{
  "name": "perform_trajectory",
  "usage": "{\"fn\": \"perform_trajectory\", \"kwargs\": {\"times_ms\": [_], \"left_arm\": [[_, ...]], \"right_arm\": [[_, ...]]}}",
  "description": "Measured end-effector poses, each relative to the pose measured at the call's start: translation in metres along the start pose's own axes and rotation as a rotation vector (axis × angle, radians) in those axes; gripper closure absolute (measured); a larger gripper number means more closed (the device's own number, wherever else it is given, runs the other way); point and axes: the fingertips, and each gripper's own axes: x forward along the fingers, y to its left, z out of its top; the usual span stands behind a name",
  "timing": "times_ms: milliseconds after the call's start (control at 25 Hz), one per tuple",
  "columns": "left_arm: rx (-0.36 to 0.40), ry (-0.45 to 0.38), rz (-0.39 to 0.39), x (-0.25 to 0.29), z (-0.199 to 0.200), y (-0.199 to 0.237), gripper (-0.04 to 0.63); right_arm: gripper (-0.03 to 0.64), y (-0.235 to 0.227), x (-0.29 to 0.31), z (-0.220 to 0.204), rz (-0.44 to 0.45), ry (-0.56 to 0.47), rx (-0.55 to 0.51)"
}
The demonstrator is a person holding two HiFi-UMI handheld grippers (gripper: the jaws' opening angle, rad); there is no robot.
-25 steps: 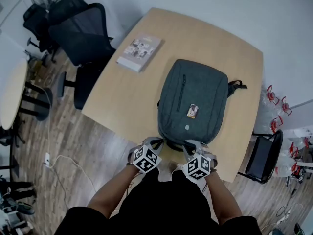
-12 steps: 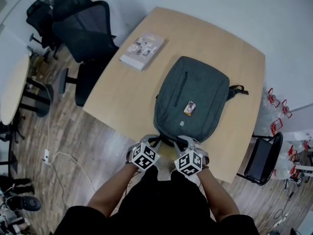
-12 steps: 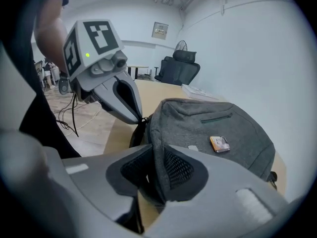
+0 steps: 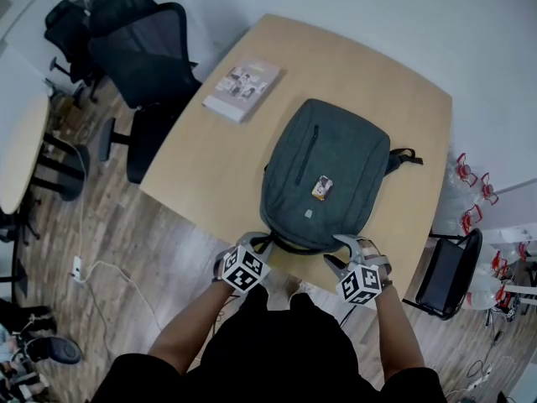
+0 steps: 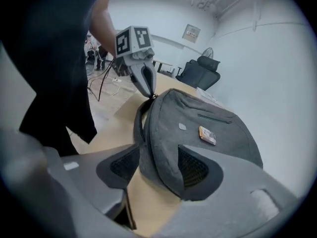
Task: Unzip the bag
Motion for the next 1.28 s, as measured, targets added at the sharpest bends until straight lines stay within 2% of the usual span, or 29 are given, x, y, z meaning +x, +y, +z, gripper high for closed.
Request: {"fn": "perform_trajectory", "kwargs": {"times_ms": [120,240,320,480,760,1000,1120,1280], "left_arm": [[0.010,0.005,0.001,-0.001,0.000,0.000,0.569],[0.022,0.008,0.005,-0.001,0.001,-0.001,0.569],[0.033,0.012,0.011,-0.001,0.001,-0.003,0.569],[0.069,0.023,0.025,0.000,0.002,-0.006,0.568],[0.039,0.036,0.024,-0.004,-0.004,-0.009,0.566],[0.013,0.037,0.023,-0.009,-0.004,-0.011,0.566],[0.019,0.042,0.030,-0.010,-0.005,-0.012,0.568],[0.005,0.047,0.039,-0.011,-0.006,-0.008,0.568]], "right_arm": [[0.372,-0.004,0.004,-0.019,0.024,0.079,-0.124],[0.442,-0.003,0.007,-0.027,0.074,0.103,-0.148],[0.457,-0.004,0.009,-0.027,0.086,0.114,-0.082],[0.471,-0.007,0.014,-0.026,0.032,0.133,0.042],[0.480,0.002,0.027,0.000,-0.022,0.103,0.225],[0.480,0.003,0.036,0.017,-0.078,0.093,0.449],[0.480,0.003,0.042,0.027,-0.095,0.097,0.499],[0.480,0.006,0.049,0.037,-0.106,0.096,0.516]]}}
